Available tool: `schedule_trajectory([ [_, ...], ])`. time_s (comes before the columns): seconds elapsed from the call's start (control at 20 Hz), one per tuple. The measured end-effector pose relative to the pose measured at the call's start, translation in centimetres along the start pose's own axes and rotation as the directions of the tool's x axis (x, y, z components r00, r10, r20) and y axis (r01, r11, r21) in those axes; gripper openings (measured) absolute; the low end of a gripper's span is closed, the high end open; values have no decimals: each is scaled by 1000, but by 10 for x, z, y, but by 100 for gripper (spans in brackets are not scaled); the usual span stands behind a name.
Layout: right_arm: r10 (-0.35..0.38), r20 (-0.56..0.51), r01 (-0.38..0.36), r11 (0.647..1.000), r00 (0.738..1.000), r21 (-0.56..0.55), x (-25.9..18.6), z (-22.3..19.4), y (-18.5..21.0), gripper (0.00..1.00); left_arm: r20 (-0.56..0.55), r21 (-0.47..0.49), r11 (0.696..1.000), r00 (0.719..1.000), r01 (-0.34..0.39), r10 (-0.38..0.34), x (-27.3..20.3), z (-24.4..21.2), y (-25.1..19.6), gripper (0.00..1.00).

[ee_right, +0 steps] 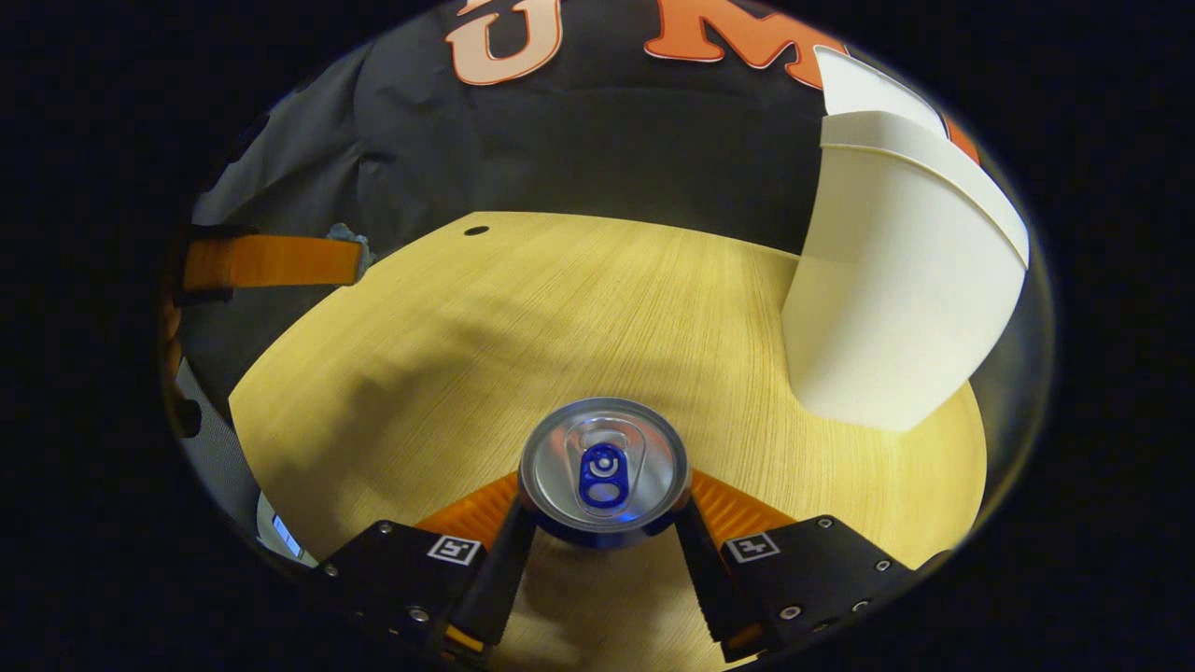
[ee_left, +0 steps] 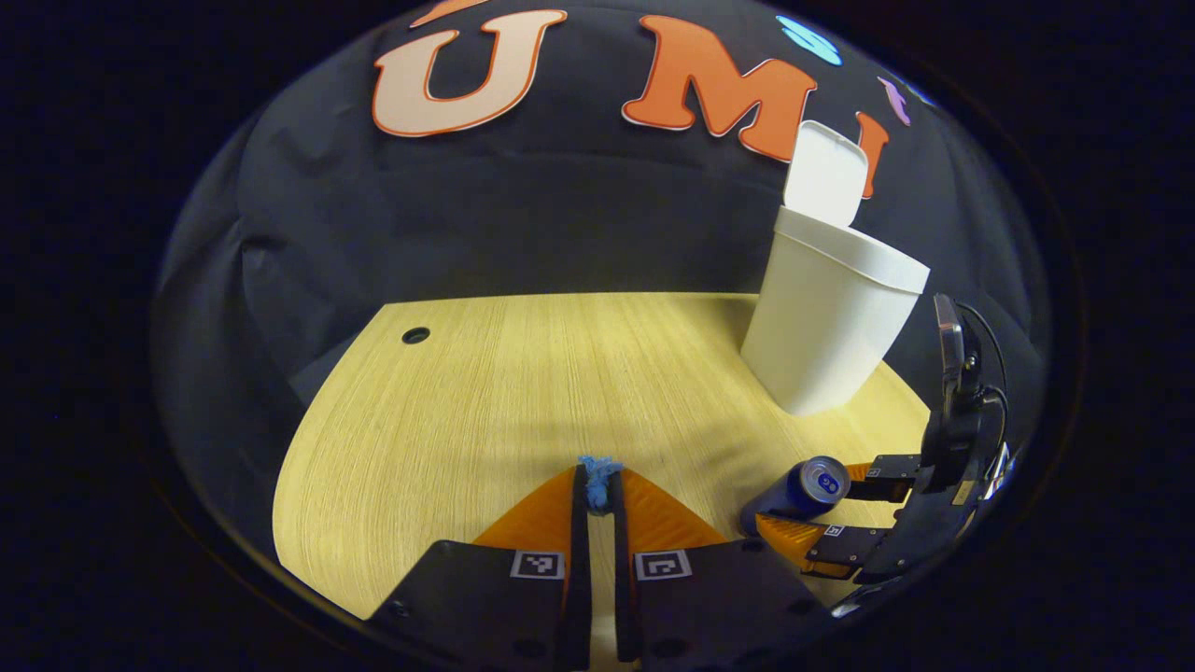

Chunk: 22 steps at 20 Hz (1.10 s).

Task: Press the lid of the desktop garbage bin to open it, pick up the crumpled paper on the desktop and throw it into the bin, then pick up the pop can on the desktop and drop it into the bin, and finally close the garbage bin lid.

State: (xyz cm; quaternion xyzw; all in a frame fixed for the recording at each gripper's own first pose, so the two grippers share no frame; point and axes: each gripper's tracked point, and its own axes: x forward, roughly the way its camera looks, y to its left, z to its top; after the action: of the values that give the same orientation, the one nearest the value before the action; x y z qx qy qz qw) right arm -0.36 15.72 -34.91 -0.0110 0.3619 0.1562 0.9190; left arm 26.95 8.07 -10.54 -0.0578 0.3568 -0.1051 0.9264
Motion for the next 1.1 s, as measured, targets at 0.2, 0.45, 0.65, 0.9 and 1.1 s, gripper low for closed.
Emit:
schedule_trajectory([
  [0.2, -79, 16, 78, 997, 997, 27, -20, 14, -8, 80, 42, 27, 997, 996, 75, -76, -2, 22, -5, 14],
  [0.45, -158, 52, 157, 987, 986, 24, -49, 35, -25, 80, 105, 85, 990, 987, 116, -124, 1, 53, -14, 13],
  [0.65, -203, 81, 201, 979, 976, 27, -70, 48, -44, 80, 178, 121, 983, 971, 140, -160, -5, 90, -29, 14],
  [0.9, -257, 100, 258, 966, 961, 3, -93, 44, -68, 80, 232, 171, 969, 949, 176, -213, -22, 128, -57, 14],
  [1.1, -257, 129, 257, 966, 958, 16, -106, 43, -86, 80, 296, 197, 966, 929, 170, -224, -43, 166, -81, 13],
])
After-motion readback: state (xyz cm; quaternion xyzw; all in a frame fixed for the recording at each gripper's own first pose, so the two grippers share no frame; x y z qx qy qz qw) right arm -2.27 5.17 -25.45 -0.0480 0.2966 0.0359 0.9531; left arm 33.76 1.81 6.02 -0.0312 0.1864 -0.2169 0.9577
